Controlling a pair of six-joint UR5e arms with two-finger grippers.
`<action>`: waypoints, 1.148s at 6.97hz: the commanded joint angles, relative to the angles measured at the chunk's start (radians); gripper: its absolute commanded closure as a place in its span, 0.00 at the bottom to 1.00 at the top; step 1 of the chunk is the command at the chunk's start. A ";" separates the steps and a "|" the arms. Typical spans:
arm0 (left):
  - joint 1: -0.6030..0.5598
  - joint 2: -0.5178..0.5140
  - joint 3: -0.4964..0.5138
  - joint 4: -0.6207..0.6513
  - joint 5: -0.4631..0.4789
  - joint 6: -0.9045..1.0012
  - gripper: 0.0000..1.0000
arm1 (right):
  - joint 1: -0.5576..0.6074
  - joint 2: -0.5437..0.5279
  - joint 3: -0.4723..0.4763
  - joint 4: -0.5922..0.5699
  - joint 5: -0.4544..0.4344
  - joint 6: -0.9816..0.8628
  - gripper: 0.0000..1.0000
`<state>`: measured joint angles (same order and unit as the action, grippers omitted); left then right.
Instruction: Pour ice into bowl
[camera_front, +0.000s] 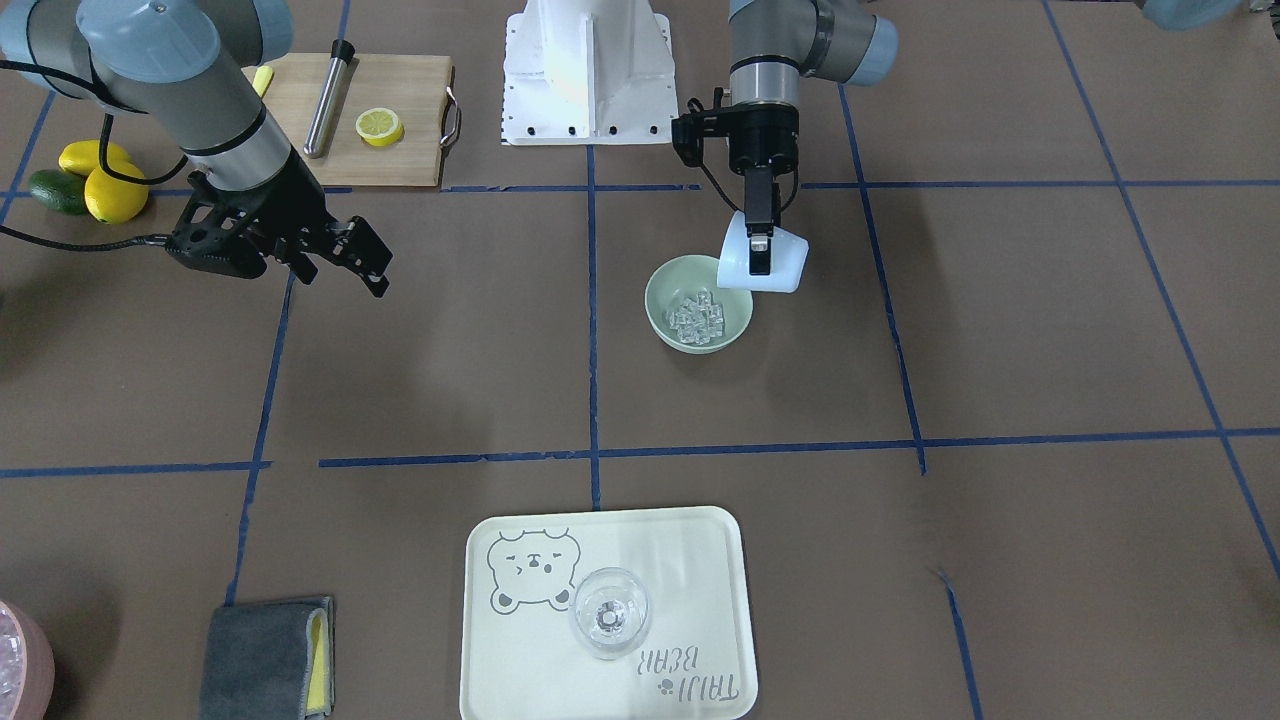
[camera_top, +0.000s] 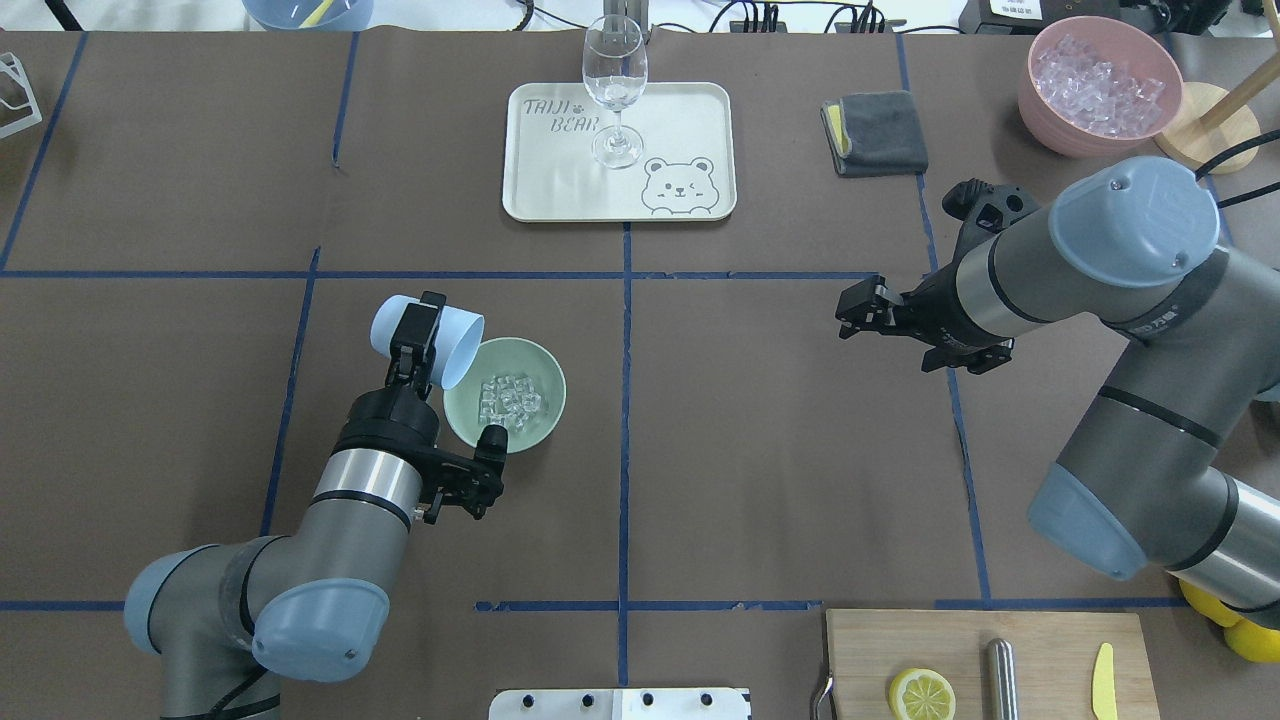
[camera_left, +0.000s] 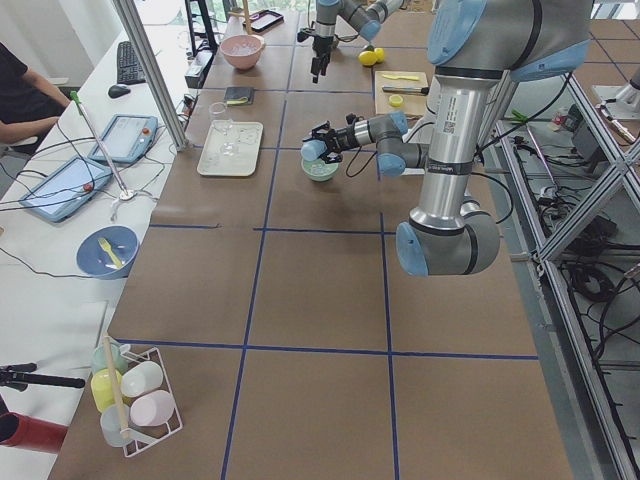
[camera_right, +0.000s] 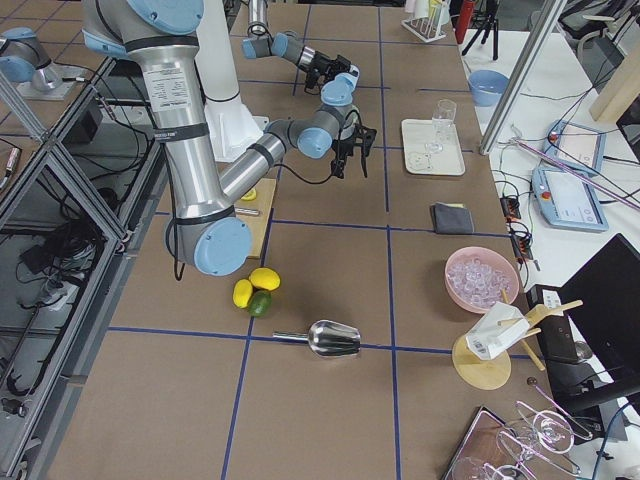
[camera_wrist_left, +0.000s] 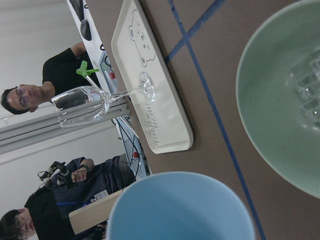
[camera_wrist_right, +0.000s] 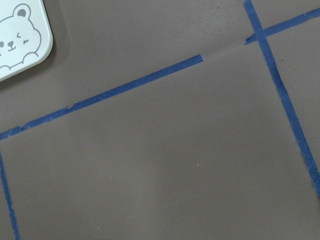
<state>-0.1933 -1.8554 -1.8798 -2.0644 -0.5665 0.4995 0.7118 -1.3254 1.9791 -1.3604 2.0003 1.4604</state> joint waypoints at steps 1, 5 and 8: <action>-0.005 0.114 -0.024 -0.070 -0.044 -0.467 1.00 | 0.001 -0.005 -0.002 0.001 0.000 0.000 0.00; -0.035 0.367 -0.021 -0.269 -0.113 -1.365 1.00 | 0.003 -0.001 0.000 0.001 0.002 0.000 0.00; -0.035 0.545 0.055 -0.458 -0.105 -1.760 1.00 | 0.003 0.000 0.004 0.000 0.000 0.000 0.00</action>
<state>-0.2285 -1.3932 -1.8679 -2.4125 -0.6769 -1.1558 0.7149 -1.3265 1.9831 -1.3604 2.0005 1.4604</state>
